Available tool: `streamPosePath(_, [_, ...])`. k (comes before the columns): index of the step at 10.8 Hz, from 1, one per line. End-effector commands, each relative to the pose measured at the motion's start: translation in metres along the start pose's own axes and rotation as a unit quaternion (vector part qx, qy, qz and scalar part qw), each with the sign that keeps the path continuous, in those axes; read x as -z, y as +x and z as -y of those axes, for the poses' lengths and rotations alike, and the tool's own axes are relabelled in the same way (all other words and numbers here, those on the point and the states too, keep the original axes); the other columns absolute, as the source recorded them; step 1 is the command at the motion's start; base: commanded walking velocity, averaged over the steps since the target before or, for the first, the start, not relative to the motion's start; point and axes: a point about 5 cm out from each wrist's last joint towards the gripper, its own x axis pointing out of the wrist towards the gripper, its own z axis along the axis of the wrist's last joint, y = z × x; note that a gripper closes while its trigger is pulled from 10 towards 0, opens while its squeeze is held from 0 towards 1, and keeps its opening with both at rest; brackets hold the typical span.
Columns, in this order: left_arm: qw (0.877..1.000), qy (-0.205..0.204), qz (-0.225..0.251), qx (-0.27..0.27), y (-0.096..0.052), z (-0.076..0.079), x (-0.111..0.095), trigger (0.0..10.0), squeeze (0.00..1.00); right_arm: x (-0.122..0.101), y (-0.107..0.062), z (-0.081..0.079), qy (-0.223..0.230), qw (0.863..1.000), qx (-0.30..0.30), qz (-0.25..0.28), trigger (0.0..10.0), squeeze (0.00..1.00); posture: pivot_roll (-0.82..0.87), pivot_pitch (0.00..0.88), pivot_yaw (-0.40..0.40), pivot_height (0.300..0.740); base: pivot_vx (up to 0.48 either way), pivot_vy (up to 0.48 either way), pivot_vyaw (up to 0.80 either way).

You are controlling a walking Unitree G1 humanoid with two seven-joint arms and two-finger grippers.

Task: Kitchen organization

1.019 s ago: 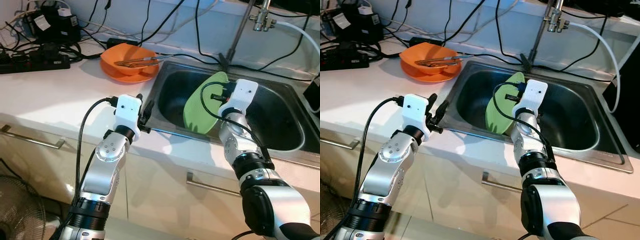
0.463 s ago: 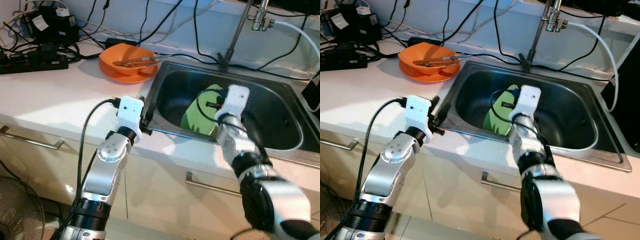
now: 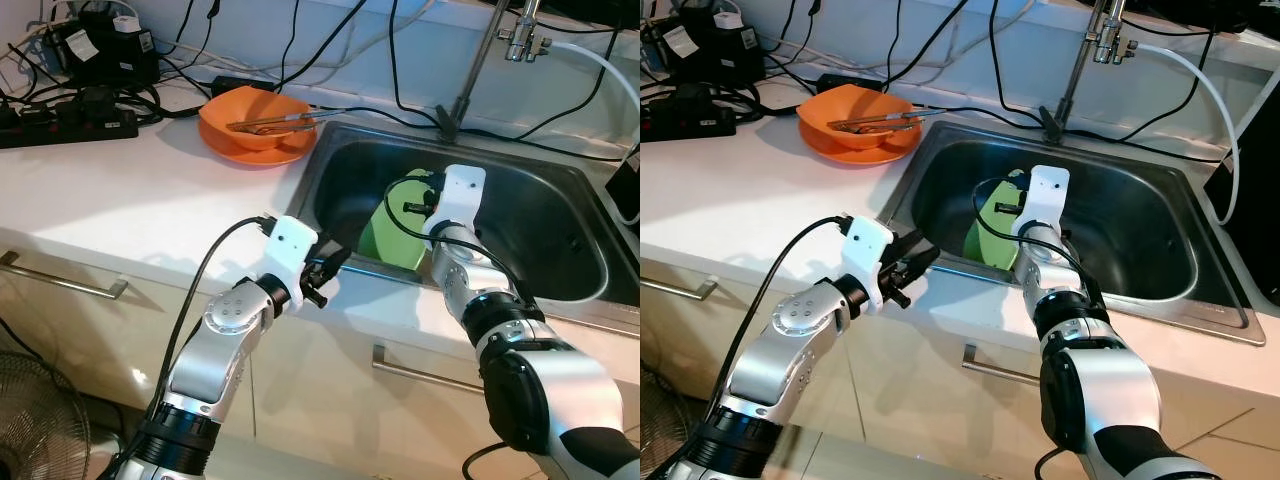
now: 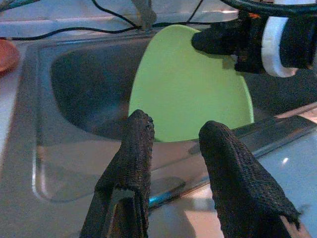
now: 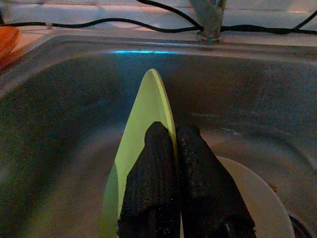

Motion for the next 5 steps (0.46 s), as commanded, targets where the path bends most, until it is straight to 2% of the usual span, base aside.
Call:
streamPosePath(1, [1.000,0.006,-0.011,0.023,0.0024,0.0060,0.0003,10.0,0.00,-0.0070,0.0023,-0.0032,-0.013,1.000,-0.013,-0.005,10.0,0.00,0.28,0.018,-0.093,0.740,0.000,0.000,0.00])
streamPosePath(2, [0.999,0.006,-0.015,0.030,0.0019,0.0080,0.0013,10.0,0.00,-0.0074,0.0024,-0.0055,-0.016,1.000,-0.021,-0.007,10.0,0.00,0.28,0.018,-0.095,0.740,0.000,0.000,0.00])
streamPosePath(3, [0.999,0.006,-0.018,0.034,0.0011,0.0091,0.0027,10.0,0.00,-0.0075,0.0025,-0.0075,-0.016,0.999,-0.027,-0.008,10.0,1.00,0.28,0.018,-0.095,0.740,0.000,0.000,0.00])
streamPosePath(4, [0.999,0.007,-0.020,0.034,0.0004,0.0086,0.0035,10.0,0.00,-0.0066,0.0023,-0.0097,-0.021,0.999,-0.032,-0.011,10.0,1.00,0.28,0.018,-0.096,0.740,0.000,0.000,0.00])
streamPosePath(5, [0.999,0.007,-0.022,0.034,0.0000,0.0082,0.0041,10.0,0.00,-0.0059,0.0022,-0.0108,-0.025,0.999,-0.034,-0.013,10.0,0.00,0.29,0.018,-0.097,0.740,0.000,0.000,0.00])
